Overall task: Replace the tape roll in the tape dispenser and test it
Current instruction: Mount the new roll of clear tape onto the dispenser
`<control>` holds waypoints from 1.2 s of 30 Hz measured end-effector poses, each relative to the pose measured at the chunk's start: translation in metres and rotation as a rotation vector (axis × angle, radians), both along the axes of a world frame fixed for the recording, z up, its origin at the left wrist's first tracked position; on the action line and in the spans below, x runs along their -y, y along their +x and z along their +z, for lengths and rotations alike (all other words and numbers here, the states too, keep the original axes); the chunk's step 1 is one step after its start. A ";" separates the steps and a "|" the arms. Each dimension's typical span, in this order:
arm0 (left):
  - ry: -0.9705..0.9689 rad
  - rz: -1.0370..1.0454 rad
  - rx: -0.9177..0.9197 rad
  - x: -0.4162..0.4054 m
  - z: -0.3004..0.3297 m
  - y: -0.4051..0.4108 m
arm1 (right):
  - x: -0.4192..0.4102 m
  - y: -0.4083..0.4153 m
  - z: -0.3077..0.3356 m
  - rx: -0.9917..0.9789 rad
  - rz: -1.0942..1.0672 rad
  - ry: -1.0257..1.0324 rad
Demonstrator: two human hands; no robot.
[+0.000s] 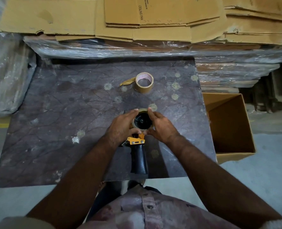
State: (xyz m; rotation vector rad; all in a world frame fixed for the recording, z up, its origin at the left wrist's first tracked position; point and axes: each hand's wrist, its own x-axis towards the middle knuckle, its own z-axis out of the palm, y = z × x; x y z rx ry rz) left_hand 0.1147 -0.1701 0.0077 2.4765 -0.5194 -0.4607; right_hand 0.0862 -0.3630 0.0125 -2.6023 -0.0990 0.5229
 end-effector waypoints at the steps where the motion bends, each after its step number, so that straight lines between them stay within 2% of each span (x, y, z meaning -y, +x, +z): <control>1: 0.010 -0.010 -0.015 0.000 0.000 0.002 | 0.000 0.002 0.001 -0.010 0.007 -0.006; 3: 0.093 -0.054 -0.021 0.001 -0.001 0.005 | 0.001 0.007 0.005 -0.039 0.037 -0.019; 5: 0.270 -0.134 0.069 0.001 -0.001 0.008 | 0.003 0.008 0.010 -0.064 0.065 -0.065; 8: 0.495 -0.243 0.273 -0.002 -0.003 0.003 | 0.006 0.001 0.011 -0.040 0.178 -0.294; 11: 0.606 -0.306 0.408 -0.002 -0.014 -0.003 | 0.007 -0.004 0.003 -0.021 0.242 -0.460; 17: 0.667 -0.325 0.377 -0.006 -0.033 -0.018 | 0.001 -0.006 -0.016 -0.047 0.310 -0.537; 21: 0.587 -0.250 0.425 0.003 -0.040 -0.018 | 0.010 -0.010 -0.033 -0.077 0.220 -0.497; 26: 0.678 -0.294 0.376 0.000 -0.038 -0.007 | 0.004 -0.006 -0.030 -0.077 0.212 -0.496; 36: 0.629 -0.294 0.405 -0.005 -0.046 -0.014 | -0.002 -0.014 -0.029 -0.085 0.181 -0.509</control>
